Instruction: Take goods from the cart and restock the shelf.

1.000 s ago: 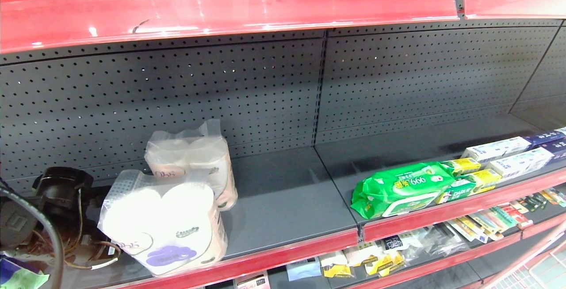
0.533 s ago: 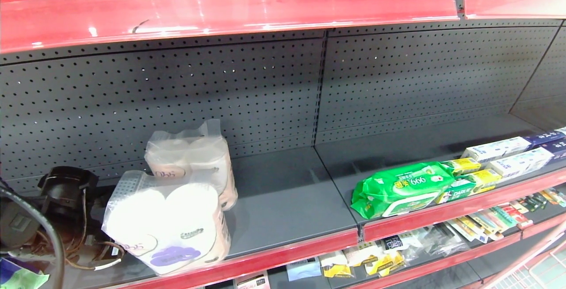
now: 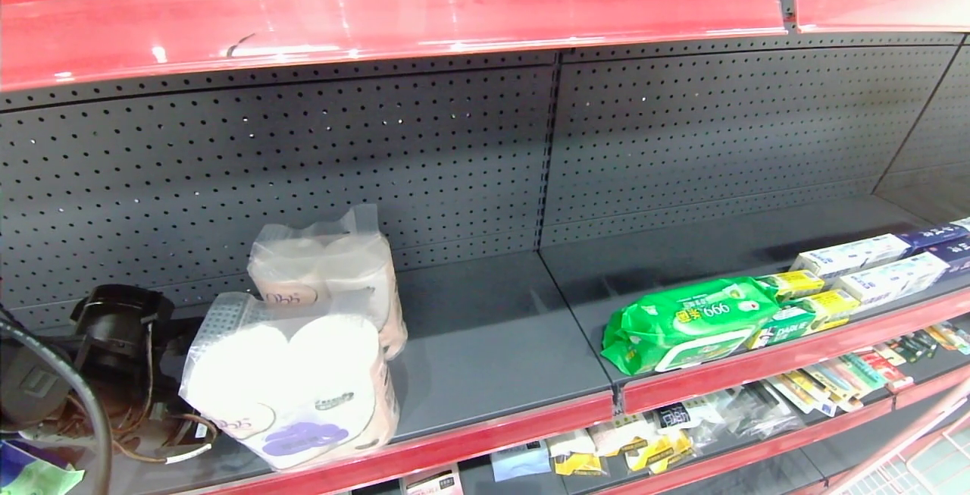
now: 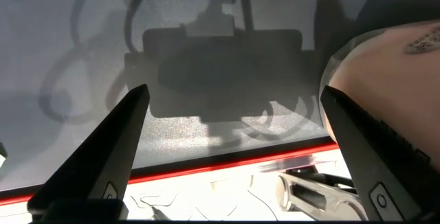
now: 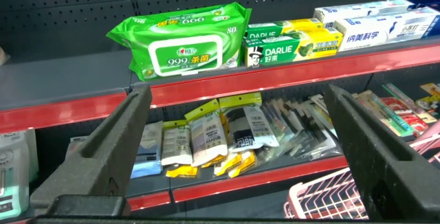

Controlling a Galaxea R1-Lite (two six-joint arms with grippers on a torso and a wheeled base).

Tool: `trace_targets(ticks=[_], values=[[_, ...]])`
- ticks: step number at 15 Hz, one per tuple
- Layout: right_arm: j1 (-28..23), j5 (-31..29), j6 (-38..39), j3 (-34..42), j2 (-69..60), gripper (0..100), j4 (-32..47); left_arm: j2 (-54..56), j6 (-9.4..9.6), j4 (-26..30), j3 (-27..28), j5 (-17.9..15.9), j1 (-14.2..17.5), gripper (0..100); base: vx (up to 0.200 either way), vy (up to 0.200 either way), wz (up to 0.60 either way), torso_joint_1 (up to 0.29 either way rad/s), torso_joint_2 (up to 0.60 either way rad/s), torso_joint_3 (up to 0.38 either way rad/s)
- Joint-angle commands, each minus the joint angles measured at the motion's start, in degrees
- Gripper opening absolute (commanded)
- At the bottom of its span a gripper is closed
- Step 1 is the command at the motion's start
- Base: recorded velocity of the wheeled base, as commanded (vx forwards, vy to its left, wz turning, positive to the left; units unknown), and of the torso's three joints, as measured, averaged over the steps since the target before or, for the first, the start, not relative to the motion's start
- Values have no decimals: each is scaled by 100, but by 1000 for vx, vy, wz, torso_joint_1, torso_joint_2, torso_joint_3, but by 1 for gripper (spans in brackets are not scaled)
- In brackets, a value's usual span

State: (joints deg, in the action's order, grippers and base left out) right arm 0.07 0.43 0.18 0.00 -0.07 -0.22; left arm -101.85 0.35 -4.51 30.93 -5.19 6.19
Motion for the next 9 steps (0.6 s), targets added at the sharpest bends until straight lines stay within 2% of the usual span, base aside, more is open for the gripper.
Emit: trace_targets(ticks=[1,9], values=[[1,1,-1,0,7,100,-4,8,0,-6,1,1,5,100,0,0,0,0,0,0],[1,1,-1,0,7,100,-4,16,0,-6,-8,1,-39,100,0,0,0,0,0,0]])
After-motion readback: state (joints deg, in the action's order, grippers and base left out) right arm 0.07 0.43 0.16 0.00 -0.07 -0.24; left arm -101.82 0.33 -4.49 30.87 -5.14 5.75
